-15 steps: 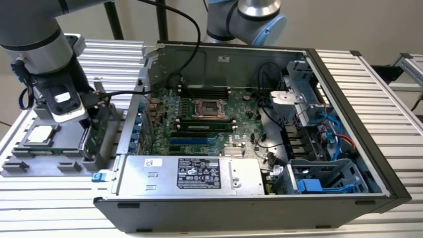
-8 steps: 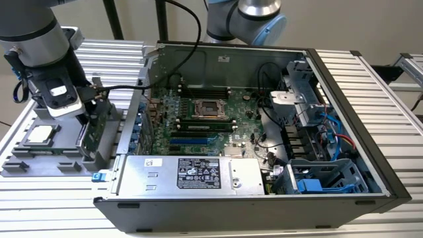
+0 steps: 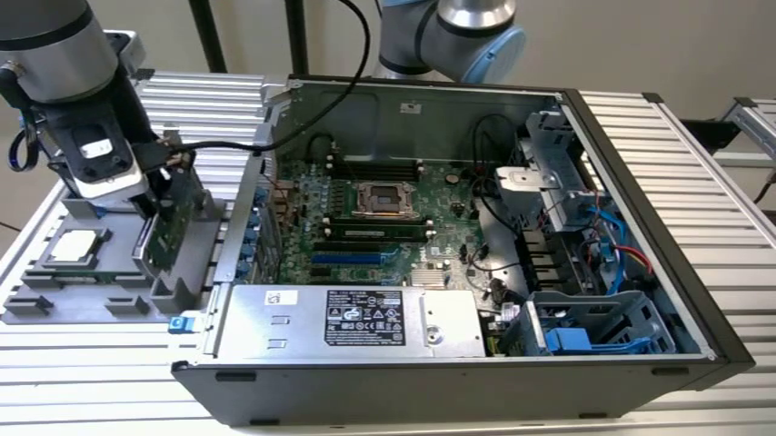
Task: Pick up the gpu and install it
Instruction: 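Pick up the gpu and move the gpu toward the slot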
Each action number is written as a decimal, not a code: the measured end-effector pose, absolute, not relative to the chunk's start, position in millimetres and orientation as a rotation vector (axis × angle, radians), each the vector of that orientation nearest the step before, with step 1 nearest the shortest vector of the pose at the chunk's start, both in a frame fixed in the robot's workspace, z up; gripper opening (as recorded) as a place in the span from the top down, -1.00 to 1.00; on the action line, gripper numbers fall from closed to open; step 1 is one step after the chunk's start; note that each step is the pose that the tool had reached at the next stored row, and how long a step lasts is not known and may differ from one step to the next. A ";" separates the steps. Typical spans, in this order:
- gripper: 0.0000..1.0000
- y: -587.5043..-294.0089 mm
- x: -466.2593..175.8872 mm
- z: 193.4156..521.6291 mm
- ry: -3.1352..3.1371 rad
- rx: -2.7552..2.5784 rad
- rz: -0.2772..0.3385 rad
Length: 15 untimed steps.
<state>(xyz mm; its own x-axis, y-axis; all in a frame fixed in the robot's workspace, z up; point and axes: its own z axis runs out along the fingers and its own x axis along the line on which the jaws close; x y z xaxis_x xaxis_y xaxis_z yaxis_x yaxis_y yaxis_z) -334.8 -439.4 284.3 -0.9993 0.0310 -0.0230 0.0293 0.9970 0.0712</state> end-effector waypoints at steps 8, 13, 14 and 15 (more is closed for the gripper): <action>1.00 -439.4 -334.8 290.5 3.115 0.047 0.111; 1.00 -439.5 -334.8 291.8 3.116 0.047 0.110; 1.00 -439.4 -334.8 292.6 3.116 0.047 0.110; 1.00 -439.4 -334.8 293.5 3.115 0.047 0.111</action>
